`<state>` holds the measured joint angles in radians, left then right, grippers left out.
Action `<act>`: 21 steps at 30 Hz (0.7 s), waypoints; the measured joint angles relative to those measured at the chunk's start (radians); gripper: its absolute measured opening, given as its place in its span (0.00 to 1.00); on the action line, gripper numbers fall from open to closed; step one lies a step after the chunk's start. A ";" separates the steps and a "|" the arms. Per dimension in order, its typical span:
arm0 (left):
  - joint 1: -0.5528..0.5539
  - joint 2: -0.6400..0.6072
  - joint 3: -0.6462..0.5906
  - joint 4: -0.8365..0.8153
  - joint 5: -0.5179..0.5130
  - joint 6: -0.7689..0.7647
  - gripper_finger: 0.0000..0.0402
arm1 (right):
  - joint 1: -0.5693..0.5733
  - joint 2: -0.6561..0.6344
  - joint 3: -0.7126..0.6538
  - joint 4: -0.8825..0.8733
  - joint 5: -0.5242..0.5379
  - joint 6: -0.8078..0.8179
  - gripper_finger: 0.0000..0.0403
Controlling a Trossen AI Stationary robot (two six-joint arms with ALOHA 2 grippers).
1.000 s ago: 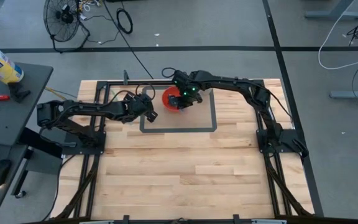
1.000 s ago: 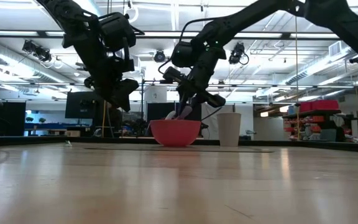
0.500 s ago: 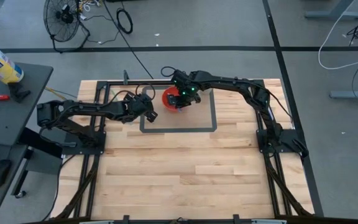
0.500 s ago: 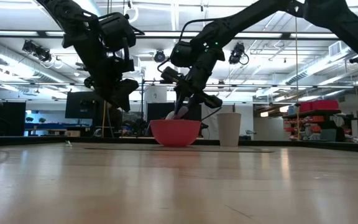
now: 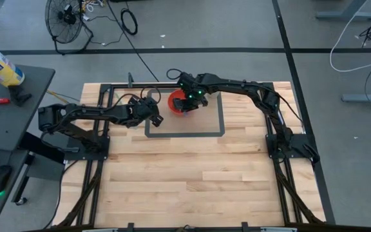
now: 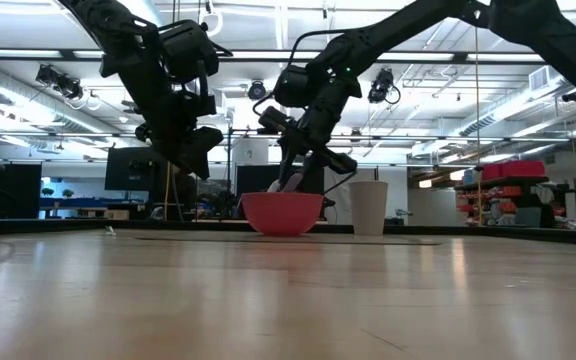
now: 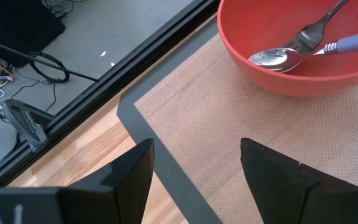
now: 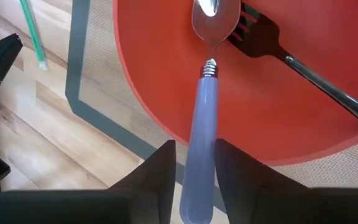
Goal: Pick & Place Utensil
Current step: Put the violet spoon in the orange bowl on the transparent mat, then put the green straw in the white cup on the transparent mat
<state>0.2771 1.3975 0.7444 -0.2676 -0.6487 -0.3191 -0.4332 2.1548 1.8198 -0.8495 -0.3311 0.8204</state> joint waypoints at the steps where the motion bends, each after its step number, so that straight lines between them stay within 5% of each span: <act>1: 0.000 0.000 0.000 0.000 0.000 0.000 0.61 | 0.000 0.000 0.000 0.002 0.000 -0.004 0.28; 10: 0.000 0.000 0.001 -0.085 -0.059 -0.014 0.61 | 0.004 -0.060 0.000 -0.005 0.087 -0.061 0.27; 21: 0.039 -0.067 0.001 -0.336 -0.066 -0.188 0.61 | 0.250 -0.236 -0.001 -0.111 0.469 -0.335 0.27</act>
<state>0.3162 1.3301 0.7456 -0.6032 -0.7150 -0.5071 -0.1836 1.9183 1.8191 -0.9602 0.1384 0.4849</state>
